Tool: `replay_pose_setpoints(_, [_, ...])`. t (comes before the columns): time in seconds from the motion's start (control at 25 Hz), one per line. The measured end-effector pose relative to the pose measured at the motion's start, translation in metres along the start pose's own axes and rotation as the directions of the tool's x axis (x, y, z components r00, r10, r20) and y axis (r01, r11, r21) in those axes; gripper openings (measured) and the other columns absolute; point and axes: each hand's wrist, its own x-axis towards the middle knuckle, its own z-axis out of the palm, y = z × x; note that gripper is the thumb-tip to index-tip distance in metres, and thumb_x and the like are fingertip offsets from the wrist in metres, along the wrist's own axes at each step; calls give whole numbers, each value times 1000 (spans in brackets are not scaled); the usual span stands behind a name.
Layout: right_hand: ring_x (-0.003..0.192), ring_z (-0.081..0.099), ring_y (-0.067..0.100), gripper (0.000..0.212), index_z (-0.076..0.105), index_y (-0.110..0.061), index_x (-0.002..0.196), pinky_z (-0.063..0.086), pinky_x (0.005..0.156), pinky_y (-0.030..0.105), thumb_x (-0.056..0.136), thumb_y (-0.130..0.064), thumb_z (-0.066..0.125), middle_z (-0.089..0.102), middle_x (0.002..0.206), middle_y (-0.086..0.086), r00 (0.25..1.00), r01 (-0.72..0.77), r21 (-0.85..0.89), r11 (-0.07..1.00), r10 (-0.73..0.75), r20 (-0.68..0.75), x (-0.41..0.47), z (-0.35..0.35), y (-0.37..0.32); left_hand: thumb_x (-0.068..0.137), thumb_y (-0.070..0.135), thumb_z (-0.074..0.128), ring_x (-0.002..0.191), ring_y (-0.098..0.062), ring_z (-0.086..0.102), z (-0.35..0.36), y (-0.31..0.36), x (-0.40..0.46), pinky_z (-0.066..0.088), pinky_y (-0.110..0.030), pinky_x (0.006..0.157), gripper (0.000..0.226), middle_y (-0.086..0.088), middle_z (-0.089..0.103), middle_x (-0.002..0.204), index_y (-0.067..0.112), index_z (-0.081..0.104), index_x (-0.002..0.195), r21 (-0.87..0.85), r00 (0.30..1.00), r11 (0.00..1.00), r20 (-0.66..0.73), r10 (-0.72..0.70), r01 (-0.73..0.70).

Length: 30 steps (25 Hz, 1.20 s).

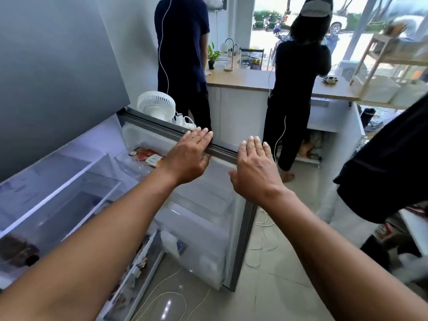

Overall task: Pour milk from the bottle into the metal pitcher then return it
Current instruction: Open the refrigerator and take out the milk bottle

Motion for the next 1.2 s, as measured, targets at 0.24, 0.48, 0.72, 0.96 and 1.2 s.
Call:
replay_pose_setpoints(0.24, [159, -4, 36, 91, 6, 1, 161, -2, 129, 49, 96, -44, 50, 1, 170, 24, 993, -105, -42, 994, 107, 52, 46, 10, 23, 98, 27, 50, 160, -29, 13, 19, 3, 36, 9, -44, 131, 74, -15, 19, 171, 6, 20, 162, 27, 999, 999, 29, 17, -17])
replay_pose_setpoints(0.48, [159, -6, 34, 92, 4, 0, 162, -2, 129, 48, 94, -44, 50, -1, 171, 22, 987, -145, -35, 989, 147, 61, 65, 14, 33, 95, 25, 47, 159, -34, 12, 25, 11, 54, 6, -45, 130, 75, -19, 19, 170, 3, 19, 161, 32, 999, 999, 40, -18, 17])
replay_pose_setpoints(0.72, [159, -9, 35, 92, 5, 2, 161, -3, 129, 49, 97, -47, 50, -1, 170, 23, 989, -144, -10, 990, 144, 38, 64, 10, 33, 97, 28, 48, 160, -32, 7, 17, 12, 56, 7, -44, 131, 78, -18, 12, 172, 3, 14, 162, 37, 993, 999, 115, -24, 20])
replay_pose_setpoints(0.96, [159, 5, 36, 79, 23, 5, 158, 11, 129, 50, 98, -37, 53, 14, 168, 25, 969, -14, 227, 974, 69, -237, 10, 32, 5, 98, 29, 56, 158, -33, 18, 20, 16, -2, 16, -44, 129, 75, -21, 24, 168, 0, 26, 160, -109, 994, 994, -98, -39, 28])
replay_pose_setpoints(1.2, [157, 15, 37, 72, 30, 7, 156, 15, 128, 46, 99, -29, 55, 23, 165, 26, 949, -119, 350, 929, 210, -234, -70, 105, 5, 92, 14, 62, 141, -34, 50, 72, 34, -114, 37, -40, 119, 55, -22, 52, 152, -1, 54, 144, -237, 981, 971, -184, -59, 14])
